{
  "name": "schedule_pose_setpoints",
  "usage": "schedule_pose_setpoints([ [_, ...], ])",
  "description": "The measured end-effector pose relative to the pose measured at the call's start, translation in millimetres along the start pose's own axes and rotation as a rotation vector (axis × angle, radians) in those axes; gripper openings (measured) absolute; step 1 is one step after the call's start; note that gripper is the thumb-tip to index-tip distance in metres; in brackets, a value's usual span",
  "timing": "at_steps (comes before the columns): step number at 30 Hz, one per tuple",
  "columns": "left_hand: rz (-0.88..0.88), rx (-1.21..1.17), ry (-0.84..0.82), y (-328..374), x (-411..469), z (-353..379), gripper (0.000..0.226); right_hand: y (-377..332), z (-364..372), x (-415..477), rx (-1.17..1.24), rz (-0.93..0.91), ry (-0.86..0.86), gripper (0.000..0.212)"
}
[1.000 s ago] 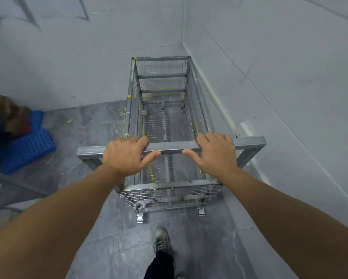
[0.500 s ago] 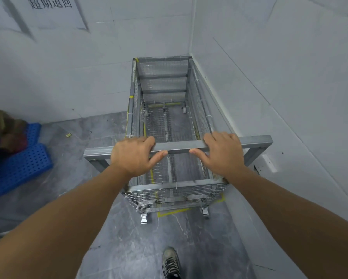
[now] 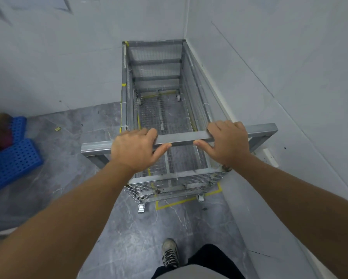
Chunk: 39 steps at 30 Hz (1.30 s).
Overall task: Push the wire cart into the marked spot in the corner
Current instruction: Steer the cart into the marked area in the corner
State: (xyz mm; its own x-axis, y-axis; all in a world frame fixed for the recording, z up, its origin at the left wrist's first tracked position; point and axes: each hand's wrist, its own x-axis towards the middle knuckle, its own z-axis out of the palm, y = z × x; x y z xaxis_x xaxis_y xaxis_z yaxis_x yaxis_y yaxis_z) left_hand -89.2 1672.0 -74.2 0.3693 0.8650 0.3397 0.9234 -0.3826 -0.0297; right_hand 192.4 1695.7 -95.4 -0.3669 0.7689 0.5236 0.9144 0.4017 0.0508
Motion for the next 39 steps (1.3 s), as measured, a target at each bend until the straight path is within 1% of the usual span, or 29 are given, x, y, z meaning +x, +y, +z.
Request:
schedule_pose_setpoints([
  [4,0.001,0.008,-0.003,3,3,-2,0.056,3,0,1,0.018,0.009,0.006,0.059],
  [11,-0.027,0.023,-0.01,11,6,-1,0.055,7,-1,-2,0.028,0.031,0.016,0.067],
  [15,-0.04,0.045,-0.038,14,8,-2,0.055,10,-1,-3,0.032,0.033,-0.009,0.07],
  [23,-0.068,0.061,-0.028,14,6,-4,0.05,7,-2,-2,0.014,0.038,-0.056,0.066],
  [28,-0.077,0.075,-0.021,17,8,-2,0.053,12,-1,-1,0.024,0.037,-0.066,0.066],
  [35,-0.066,0.04,-0.071,16,11,-5,0.059,12,-9,3,0.038,0.06,-0.156,0.075],
  [39,-0.088,0.038,-0.118,14,11,-3,0.061,10,-10,4,0.029,0.057,-0.189,0.071],
])
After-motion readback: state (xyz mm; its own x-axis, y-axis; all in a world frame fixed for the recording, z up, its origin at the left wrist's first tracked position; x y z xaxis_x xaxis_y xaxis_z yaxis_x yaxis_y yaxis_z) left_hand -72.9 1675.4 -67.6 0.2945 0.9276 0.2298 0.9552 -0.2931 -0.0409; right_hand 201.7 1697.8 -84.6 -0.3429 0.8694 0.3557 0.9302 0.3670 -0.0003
